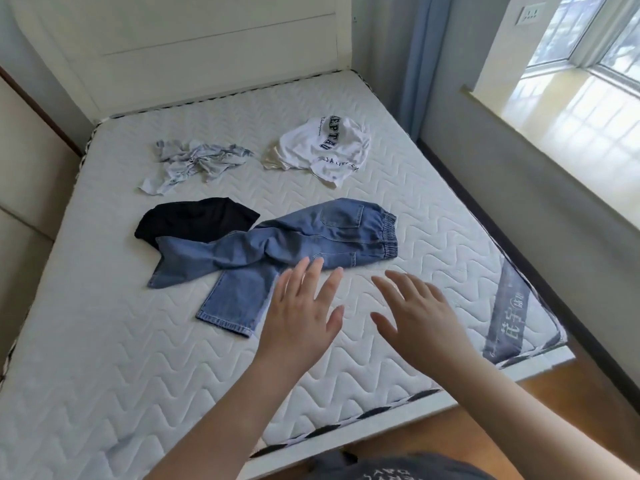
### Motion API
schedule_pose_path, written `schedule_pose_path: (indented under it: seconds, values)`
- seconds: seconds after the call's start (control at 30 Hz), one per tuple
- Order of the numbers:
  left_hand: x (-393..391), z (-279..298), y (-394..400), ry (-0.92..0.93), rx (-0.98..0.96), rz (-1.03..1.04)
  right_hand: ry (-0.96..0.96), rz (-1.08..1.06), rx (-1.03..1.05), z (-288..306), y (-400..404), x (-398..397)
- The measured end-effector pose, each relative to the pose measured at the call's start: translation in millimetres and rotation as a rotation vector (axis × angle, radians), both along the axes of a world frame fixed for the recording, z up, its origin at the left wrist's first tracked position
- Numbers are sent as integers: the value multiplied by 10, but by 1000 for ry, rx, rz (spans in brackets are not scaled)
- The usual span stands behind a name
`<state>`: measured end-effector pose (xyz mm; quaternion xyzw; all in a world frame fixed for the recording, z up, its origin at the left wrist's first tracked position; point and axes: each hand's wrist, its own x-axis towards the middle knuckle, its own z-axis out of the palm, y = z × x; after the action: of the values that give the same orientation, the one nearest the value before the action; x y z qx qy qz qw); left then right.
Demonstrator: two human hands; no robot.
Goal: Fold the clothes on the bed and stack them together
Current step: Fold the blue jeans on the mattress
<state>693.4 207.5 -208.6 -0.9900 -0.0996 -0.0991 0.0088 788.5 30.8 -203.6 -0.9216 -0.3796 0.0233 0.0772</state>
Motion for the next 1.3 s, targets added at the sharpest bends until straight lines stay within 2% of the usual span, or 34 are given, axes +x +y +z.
schedule_pose_path:
  seconds: [0.27,0.6,0.73,0.97,1.07,1.2,1.3]
  values:
    - [851,-229,-153,49,-37,-44,50,-94,2,-292,-268,829]
    - [2130,-749,-562,252,-141,85,169,6,-92,-894,-517,2237]
    - [2564,-1023,-534,244,-155,83,223,21,-131,-1257,-429,2735]
    - [3060,-1931,-238,416,-146,77,313,47,-224,-2256,57,3344]
    - [3179,-2319,-127,515,-155,95,425,19,-242,-2707,334,3490]
    - [3234,-2691,-5,559,-184,103,717,-187,-174,-3201,553,3683]
    - [3264,-2890,107,565,-201,106,841,-315,-87,-3516,619,3811]
